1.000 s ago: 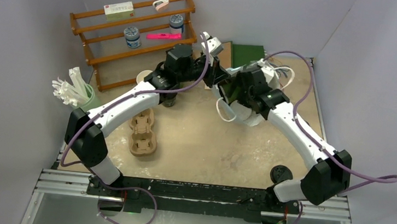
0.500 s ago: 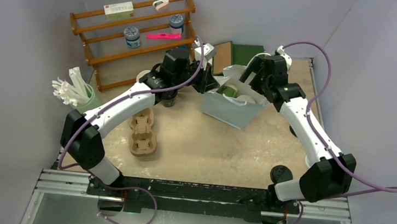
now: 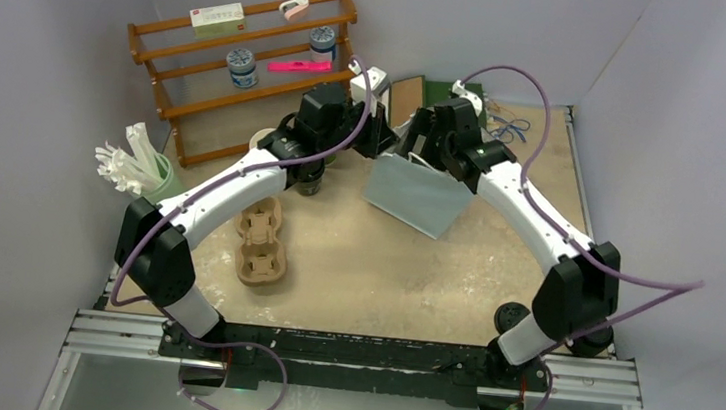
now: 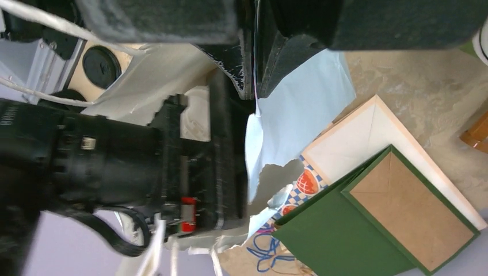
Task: Pack the takeout coffee
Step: Pick up the coffee cup from the cup tray.
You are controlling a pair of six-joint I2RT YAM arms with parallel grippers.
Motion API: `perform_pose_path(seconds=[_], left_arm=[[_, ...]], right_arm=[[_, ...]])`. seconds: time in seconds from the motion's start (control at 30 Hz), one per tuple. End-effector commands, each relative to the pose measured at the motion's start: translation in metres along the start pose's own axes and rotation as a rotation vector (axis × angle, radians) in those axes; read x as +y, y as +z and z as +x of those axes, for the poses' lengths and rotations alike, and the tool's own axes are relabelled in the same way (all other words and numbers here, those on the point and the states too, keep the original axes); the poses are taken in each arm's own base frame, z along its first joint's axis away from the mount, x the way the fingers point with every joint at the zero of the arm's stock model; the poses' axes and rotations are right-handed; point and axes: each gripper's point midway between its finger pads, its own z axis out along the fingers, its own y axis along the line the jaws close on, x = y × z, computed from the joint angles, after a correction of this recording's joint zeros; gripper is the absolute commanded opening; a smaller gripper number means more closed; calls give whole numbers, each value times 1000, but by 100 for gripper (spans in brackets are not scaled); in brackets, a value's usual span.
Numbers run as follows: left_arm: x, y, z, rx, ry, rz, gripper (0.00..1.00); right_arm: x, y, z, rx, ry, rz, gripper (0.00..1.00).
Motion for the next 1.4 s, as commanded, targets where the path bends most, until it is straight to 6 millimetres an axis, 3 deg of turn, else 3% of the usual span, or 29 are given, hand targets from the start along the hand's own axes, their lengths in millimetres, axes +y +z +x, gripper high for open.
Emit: perform_pose_path(seconds=[0.0, 0.13, 0.2, 0.3, 0.4, 0.6, 0.77, 0.93, 1.07, 1.17, 1.37], left_arm=[[6, -5, -16, -76, -50, -55, 13], [22, -8, -13, -49, -60, -153, 48], [29, -7, -15, -21, -41, -199, 57], [37, -2, -21, 49, -26, -252, 61], [50, 3, -7, 178, -48, -325, 61], [57, 4, 27, 346, -53, -346, 62], [66, -2, 35, 378, -25, -383, 51], [66, -4, 35, 374, -6, -379, 23], [60, -3, 22, 308, 14, -346, 1], [55, -4, 11, 252, 33, -319, 0], [45, -9, -5, 167, 67, -275, 0]], right_arm=[[-4, 20, -14, -13, 43, 89, 99], [-5, 36, -4, 45, 33, 118, 99], [-3, 40, 1, 70, 31, 113, 99], [-4, 44, 12, 133, 20, 129, 99], [-9, 50, 26, 218, -3, 165, 99], [-5, 57, 32, 250, -46, 144, 99], [-10, 62, 43, 318, -78, 179, 96], [-7, 64, 52, 354, -75, 158, 79], [9, 51, 28, 288, -62, 95, 61], [27, 29, 5, 227, -55, -6, 51], [59, -27, -45, 38, -78, -211, 45]])
